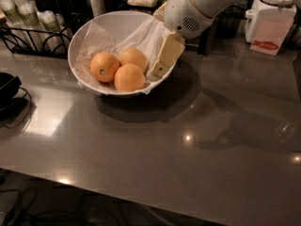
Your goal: Pick orange from white bowl
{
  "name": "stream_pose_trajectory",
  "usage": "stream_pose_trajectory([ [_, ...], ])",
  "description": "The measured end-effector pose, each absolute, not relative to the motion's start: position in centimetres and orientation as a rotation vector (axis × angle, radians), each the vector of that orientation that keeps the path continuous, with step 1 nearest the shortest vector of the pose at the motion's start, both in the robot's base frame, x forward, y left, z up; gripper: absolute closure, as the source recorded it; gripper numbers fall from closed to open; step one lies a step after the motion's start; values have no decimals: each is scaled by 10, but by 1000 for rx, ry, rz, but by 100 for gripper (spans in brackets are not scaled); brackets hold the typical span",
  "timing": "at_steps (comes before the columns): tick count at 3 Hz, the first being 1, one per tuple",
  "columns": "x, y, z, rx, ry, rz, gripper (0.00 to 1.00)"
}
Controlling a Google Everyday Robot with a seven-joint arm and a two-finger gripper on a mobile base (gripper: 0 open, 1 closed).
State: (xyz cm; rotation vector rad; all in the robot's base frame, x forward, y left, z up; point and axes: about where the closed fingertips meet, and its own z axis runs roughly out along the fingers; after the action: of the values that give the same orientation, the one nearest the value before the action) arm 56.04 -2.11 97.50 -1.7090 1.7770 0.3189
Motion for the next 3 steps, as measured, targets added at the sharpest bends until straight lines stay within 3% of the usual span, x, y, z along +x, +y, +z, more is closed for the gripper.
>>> stream_pose_trajectory([
  [2,612,41,933,-1679,1729,471,0],
  [3,612,41,933,-1680,1729,470,0],
])
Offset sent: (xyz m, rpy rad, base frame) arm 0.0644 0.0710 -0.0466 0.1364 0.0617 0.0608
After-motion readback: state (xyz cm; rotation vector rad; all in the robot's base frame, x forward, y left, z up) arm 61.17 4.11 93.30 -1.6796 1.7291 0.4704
